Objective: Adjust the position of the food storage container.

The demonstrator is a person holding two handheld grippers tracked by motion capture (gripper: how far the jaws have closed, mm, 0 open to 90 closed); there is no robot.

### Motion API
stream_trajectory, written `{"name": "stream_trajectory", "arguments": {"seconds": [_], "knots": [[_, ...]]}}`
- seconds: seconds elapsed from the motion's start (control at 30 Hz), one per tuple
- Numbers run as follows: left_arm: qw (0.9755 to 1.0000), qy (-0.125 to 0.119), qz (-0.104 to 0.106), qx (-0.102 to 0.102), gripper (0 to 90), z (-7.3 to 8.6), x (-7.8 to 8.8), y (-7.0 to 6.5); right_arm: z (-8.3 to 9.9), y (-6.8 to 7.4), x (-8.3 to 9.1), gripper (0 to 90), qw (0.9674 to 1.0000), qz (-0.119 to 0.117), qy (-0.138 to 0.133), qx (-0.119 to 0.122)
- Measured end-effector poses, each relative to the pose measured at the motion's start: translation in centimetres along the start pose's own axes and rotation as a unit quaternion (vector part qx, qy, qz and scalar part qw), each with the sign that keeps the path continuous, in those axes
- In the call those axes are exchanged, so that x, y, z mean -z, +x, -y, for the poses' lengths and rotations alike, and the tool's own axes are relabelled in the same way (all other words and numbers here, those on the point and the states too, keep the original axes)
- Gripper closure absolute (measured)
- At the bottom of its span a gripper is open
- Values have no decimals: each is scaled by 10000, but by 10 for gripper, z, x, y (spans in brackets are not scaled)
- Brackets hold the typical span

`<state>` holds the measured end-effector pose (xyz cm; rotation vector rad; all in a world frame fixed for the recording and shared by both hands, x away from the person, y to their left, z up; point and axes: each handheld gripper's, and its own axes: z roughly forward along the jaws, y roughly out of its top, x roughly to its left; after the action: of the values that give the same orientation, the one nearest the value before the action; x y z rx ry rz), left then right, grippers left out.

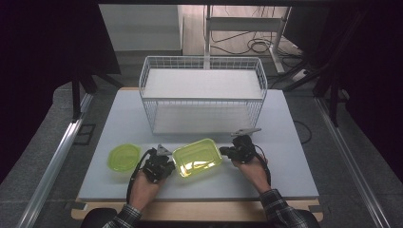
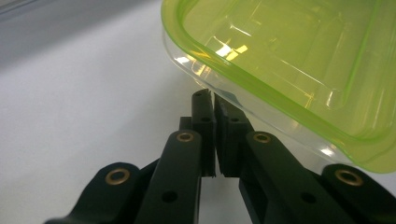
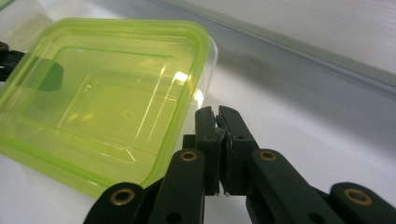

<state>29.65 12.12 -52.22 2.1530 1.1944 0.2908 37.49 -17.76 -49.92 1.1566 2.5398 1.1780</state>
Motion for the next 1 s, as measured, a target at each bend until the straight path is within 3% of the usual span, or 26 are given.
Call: {"name": "stream_trajectory", "arguments": {"seconds": [0.23, 0.37, 0.53, 0.6, 0.63, 0.67, 0.7, 0.77, 0.8, 0.83, 0.87, 0.93, 1.0], "knots": [[9998, 70, 163, -56, 884, 3, -1, -10, 11, 5, 15, 851, 10000, 45, -11, -9], [9989, 62, 454, -142, 862, 6, 0, -21, 16, 3, 23, 817, 9998, 170, -44, 17], [9993, -27, 351, -149, 818, 10, 8, -16, 20, 5, 34, 779, 9995, 244, -157, 139], [9989, -196, 378, -169, 682, 15, 15, -13, 23, 10, 42, 720, 9991, 195, -264, 264], [9989, -260, 343, -206, 682, 17, 18, -13, 23, 10, 42, 720, 9991, 195, -264, 264], [9987, -314, 313, -258, 614, 20, 21, -13, 25, 11, 44, 692, 9990, 195, -269, 314], [9988, -343, 191, -309, 462, 25, 25, -13, 28, 13, 46, 605, 9987, 232, -293, 351], [9987, -349, 169, -323, 353, 28, 26, -12, 30, 14, 47, 556, 9987, 248, -275, 345], [9988, -325, 138, -344, 286, 34, 29, -12, 33, 13, 47, 458, 9986, 267, -252, 368], [9988, -325, 138, -344, 233, 34, 29, -12, 34, 12, 47, 418, 9987, 273, -249, 359], [9988, -301, 145, -359, 233, 36, 29, -11, 34, 12, 47, 418, 9987, 273, -249, 359], [9986, -302, 201, -390, 127, 40, 30, -10, 36, 9, 46, 283, 9988, 251, -271, 326], [9983, -307, 246, -428, 103, 44, 29, -10, 36, 8, 45, 249, 9989, 210, -262, 326]]}}
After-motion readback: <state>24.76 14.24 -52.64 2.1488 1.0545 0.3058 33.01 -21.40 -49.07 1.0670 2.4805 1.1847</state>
